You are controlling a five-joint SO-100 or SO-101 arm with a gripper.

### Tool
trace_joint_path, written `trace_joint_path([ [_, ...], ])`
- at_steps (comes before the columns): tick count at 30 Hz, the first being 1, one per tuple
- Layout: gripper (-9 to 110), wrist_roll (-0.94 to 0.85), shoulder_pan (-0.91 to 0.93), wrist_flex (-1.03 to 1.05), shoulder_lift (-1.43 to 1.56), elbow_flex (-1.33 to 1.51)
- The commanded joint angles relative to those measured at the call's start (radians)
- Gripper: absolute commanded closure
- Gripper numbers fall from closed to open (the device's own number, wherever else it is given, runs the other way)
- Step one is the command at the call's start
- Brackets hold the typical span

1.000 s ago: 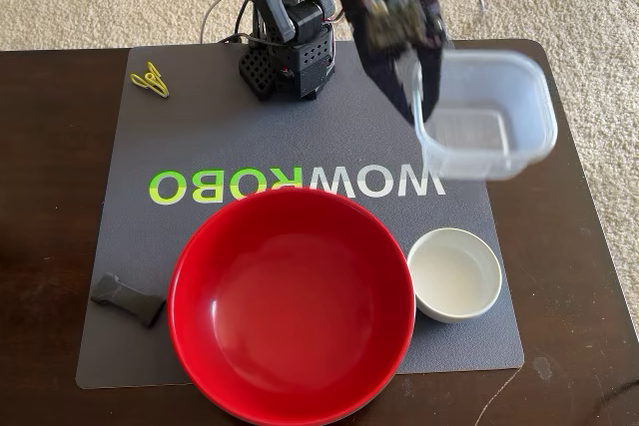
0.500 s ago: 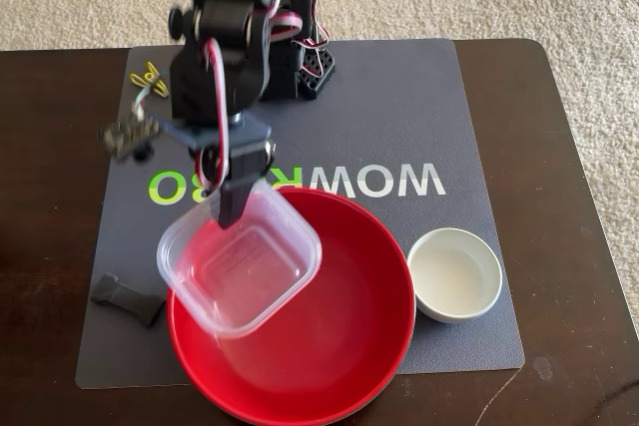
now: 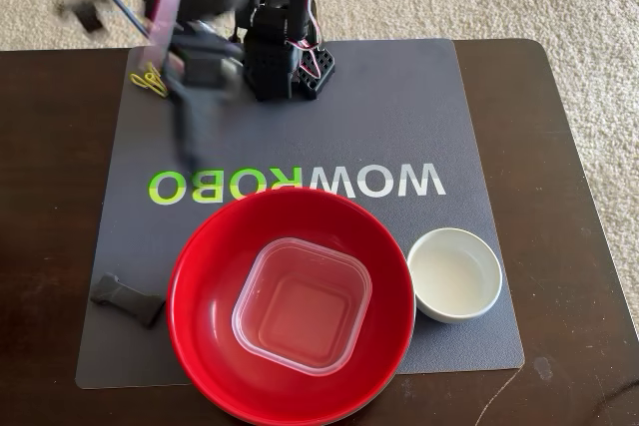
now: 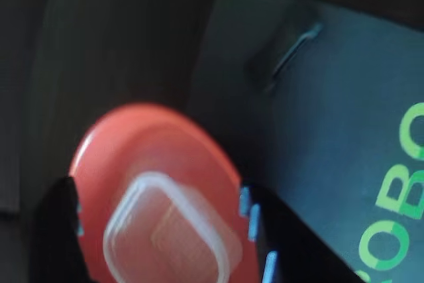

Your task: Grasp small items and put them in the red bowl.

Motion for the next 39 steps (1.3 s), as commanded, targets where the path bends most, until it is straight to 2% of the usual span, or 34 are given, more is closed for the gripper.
trace_joint_path([
  [1,72,-0.051,0.229,-0.017,-0.285,-0.141],
  [4,75,-0.110,0.330,0.003,-0.686,-0.426],
  [7,77,-0.158,0.330,0.031,-0.966,-0.687],
  [14,76,-0.184,0.158,0.112,-1.184,-1.039],
  [20,76,-0.267,0.015,0.224,-1.091,-1.049],
  [28,78,-0.308,0.040,0.229,-1.310,-1.115],
  [35,79,-0.287,0.021,0.230,-1.378,-1.132],
  [37,83,-0.287,0.020,0.235,-1.387,-1.132],
  [39,100,-0.287,0.021,0.241,-1.397,-1.132],
])
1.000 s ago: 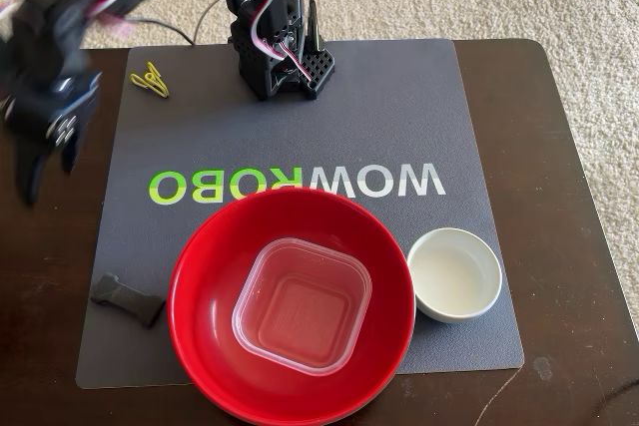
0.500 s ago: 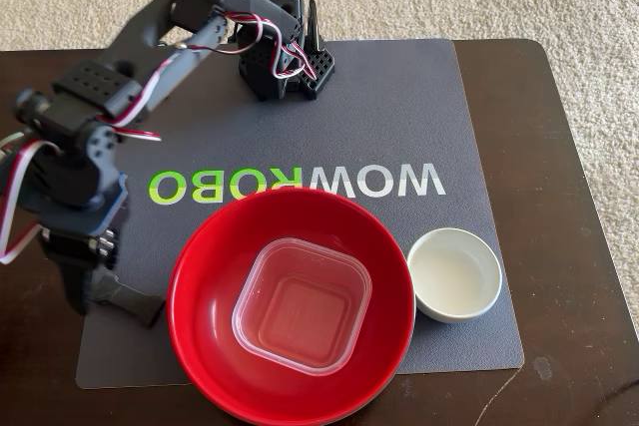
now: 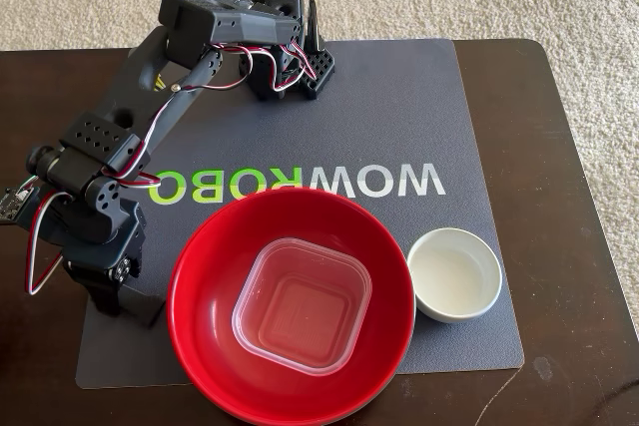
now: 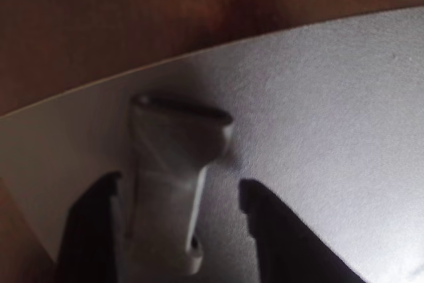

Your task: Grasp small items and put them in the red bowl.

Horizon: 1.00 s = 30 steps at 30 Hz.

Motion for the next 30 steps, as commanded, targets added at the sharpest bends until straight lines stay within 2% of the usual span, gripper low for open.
trace_joint_path([
  [1,101,0.006,-0.011,0.017,0.000,-0.041],
  [6,101,0.021,0.003,0.044,0.034,-0.043],
  [10,101,0.038,-0.005,0.084,0.175,-0.074],
  [15,101,0.061,-0.060,0.222,0.321,-0.322],
  [18,101,0.091,-0.133,0.225,0.459,-0.360],
  [21,101,0.146,-0.293,0.225,0.558,-0.362],
  [24,101,0.204,-0.486,0.225,0.500,-0.360],
  [27,101,0.215,-0.578,0.241,0.336,-0.360],
  [30,88,0.245,-0.597,0.281,0.215,-0.360],
])
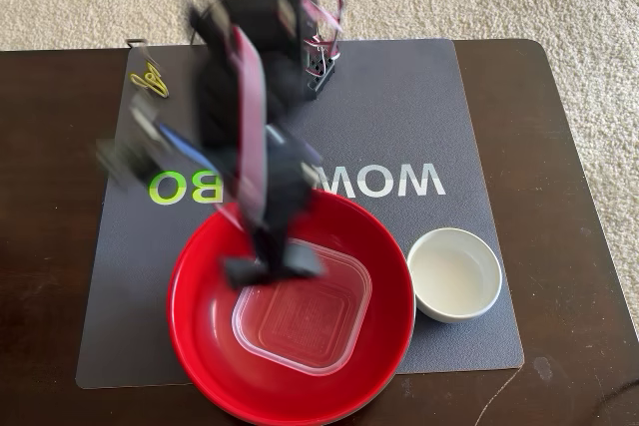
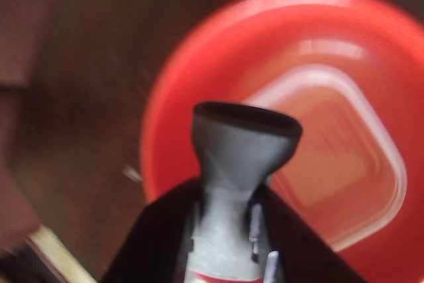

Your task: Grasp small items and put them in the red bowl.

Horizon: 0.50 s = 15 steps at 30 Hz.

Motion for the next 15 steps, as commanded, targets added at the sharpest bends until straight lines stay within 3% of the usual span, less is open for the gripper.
trace_joint_path([
  [1,86,0.037,-0.025,0.035,-0.080,-0.029],
  [6,81,0.052,-0.081,0.058,-0.018,-0.006],
  [15,78,0.173,-0.387,0.060,0.170,0.086],
])
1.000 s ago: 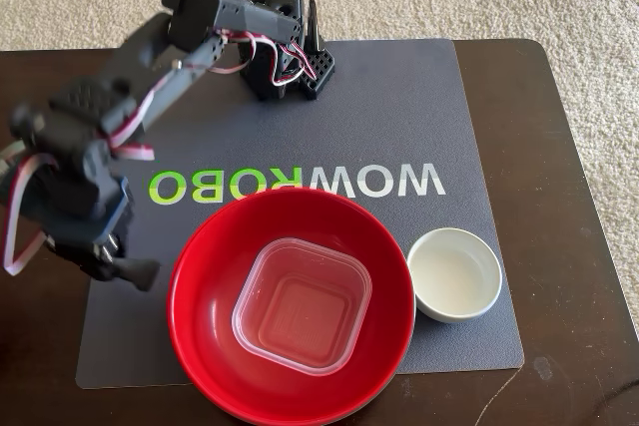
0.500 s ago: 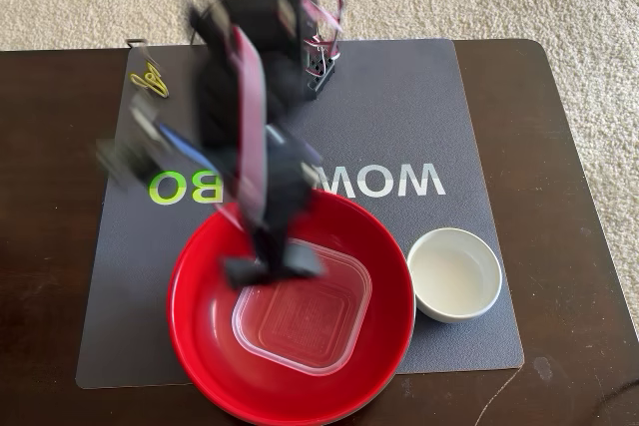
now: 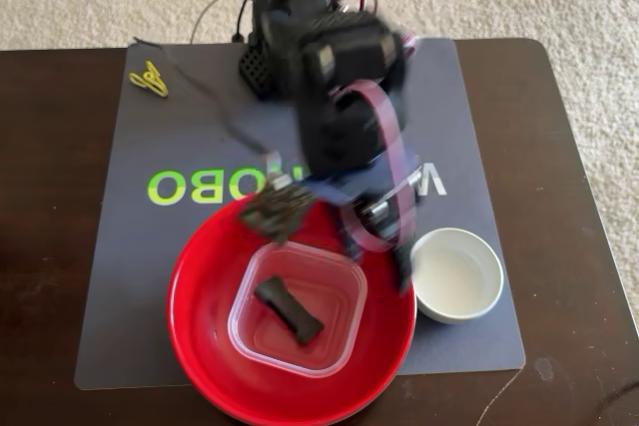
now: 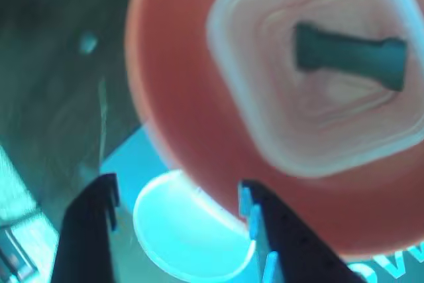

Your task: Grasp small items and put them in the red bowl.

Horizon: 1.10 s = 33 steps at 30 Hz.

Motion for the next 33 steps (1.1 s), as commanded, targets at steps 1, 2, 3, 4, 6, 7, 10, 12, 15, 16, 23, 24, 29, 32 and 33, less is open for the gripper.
trace_joint_path([
  [1,78,0.025,-0.146,0.002,0.069,0.041],
  [2,78,0.021,-0.175,0.002,0.064,0.087],
  [3,79,0.018,-0.199,0.002,0.051,0.135],
  [4,79,0.014,-0.222,0.000,0.035,0.181],
  [6,79,-0.018,-0.256,-0.002,-0.034,0.209],
  [7,79,-0.040,-0.267,-0.002,-0.071,0.209],
  [10,78,-0.138,-0.278,-0.003,-0.143,0.216],
  [12,78,-0.184,-0.278,-0.003,-0.172,0.235],
  [15,78,-0.212,-0.276,-0.009,-0.204,0.267],
  [16,79,-0.218,-0.273,-0.009,-0.218,0.267],
  [23,88,-0.261,-0.236,-0.023,-0.339,0.261],
  [24,94,-0.265,-0.232,-0.032,-0.353,0.259],
  [29,101,-0.293,-0.219,-0.054,-0.362,0.259],
  [32,101,-0.296,-0.218,-0.051,-0.276,0.270],
  [33,101,-0.293,-0.222,-0.048,-0.241,0.270],
])
